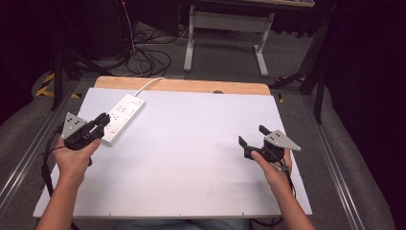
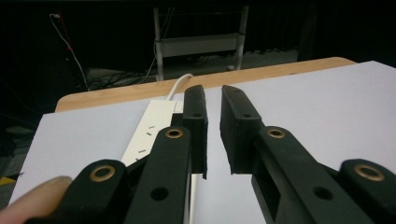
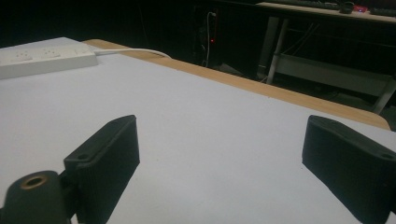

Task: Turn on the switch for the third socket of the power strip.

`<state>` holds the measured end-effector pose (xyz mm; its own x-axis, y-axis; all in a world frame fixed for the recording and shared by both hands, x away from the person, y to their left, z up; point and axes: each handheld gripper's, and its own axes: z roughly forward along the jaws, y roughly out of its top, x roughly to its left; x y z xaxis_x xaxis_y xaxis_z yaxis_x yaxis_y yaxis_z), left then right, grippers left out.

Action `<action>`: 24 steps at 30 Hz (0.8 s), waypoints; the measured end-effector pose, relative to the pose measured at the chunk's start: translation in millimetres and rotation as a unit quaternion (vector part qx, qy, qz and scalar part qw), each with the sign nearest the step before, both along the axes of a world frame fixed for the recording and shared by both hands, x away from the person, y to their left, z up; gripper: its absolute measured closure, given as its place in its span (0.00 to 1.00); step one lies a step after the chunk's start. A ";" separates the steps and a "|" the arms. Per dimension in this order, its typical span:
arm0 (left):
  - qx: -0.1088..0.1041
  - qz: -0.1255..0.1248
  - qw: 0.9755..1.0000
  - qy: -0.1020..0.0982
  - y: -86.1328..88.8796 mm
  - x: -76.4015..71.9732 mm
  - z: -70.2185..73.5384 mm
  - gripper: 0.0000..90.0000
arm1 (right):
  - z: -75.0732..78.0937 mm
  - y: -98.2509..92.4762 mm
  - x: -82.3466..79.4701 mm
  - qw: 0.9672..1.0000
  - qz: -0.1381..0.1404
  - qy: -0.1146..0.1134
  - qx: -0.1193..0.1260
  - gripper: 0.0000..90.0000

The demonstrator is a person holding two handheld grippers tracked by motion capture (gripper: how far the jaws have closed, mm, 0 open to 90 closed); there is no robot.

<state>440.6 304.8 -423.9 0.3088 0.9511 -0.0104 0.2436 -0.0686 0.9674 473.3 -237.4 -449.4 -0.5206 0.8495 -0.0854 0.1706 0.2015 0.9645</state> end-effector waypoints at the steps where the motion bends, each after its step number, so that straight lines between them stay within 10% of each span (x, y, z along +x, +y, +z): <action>1: 0.000 0.001 1.000 0.000 -0.1 -0.2 0.4 0.88 | 0.1 -0.1 -0.1 1.000 0.000 0.000 -0.001 0.13; 24: -0.028 0.016 0.999 -0.021 -5.1 -25.3 9.1 0.78 | 1.6 -3.5 -1.7 1.000 -0.001 -0.001 0.002 0.13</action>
